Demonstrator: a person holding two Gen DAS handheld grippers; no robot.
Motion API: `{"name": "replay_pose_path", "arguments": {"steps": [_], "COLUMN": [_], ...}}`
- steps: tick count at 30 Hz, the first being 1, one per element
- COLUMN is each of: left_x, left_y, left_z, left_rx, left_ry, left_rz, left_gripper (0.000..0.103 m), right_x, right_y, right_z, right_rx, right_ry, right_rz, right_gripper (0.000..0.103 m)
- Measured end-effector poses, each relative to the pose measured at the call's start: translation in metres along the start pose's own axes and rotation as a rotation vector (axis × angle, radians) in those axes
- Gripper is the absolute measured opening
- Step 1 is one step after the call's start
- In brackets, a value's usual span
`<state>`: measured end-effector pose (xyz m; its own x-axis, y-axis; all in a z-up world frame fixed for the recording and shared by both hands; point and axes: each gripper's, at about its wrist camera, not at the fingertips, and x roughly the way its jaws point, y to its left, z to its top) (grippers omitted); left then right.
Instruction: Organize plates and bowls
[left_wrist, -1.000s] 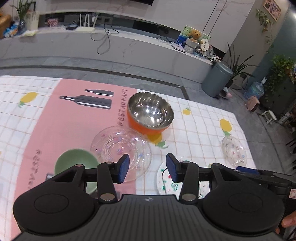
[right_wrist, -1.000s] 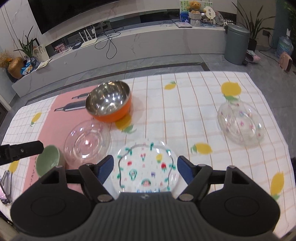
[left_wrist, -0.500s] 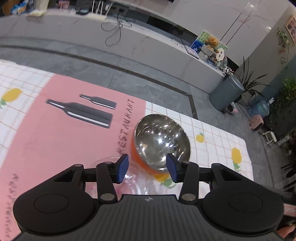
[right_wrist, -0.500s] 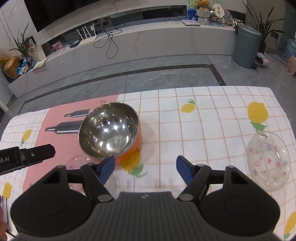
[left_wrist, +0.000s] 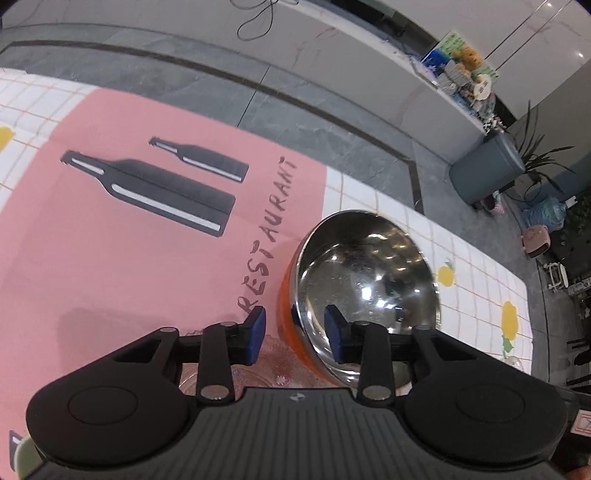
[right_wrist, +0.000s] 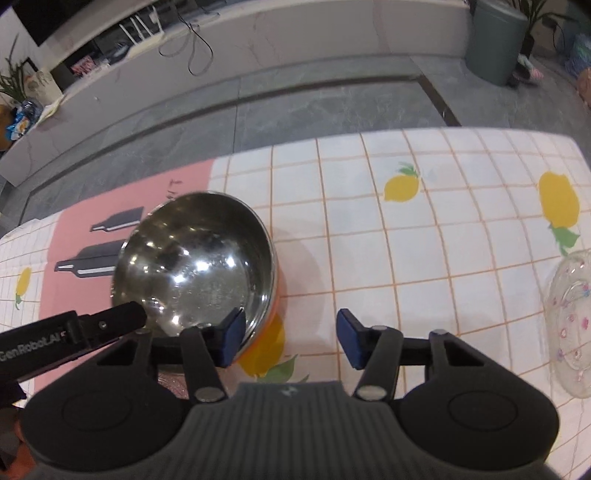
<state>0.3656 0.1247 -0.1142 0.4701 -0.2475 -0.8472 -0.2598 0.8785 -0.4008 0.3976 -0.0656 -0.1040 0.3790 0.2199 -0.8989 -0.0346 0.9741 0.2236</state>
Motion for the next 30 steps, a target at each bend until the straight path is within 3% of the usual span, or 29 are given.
{"name": "replay_pose_path", "arguments": {"steps": [6, 13, 19, 30], "left_x": [0.014, 0.015, 0.003, -0.059], "left_y": [0.0, -0.006, -0.015, -0.027], "left_z": [-0.002, -0.003, -0.005, -0.024], "left_rx": [-0.023, -0.014, 0.041, 0.019], "left_ry": [0.036, 0.052, 0.043, 0.043], "left_rz": [0.003, 0.011, 0.048, 0.075], "left_gripper": [0.027, 0.022, 0.02, 0.018], "right_x": [0.02, 0.023, 0.018, -0.036], "right_y": [-0.005, -0.006, -0.003, 0.003], "right_z": [0.006, 0.007, 0.007, -0.012], "right_rx": [0.068, 0.123, 0.129, 0.112], "right_ry": [0.06, 0.088, 0.103, 0.101], "right_rz": [0.046, 0.13, 0.119, 0.133], "right_gripper": [0.044, 0.018, 0.016, 0.014]}}
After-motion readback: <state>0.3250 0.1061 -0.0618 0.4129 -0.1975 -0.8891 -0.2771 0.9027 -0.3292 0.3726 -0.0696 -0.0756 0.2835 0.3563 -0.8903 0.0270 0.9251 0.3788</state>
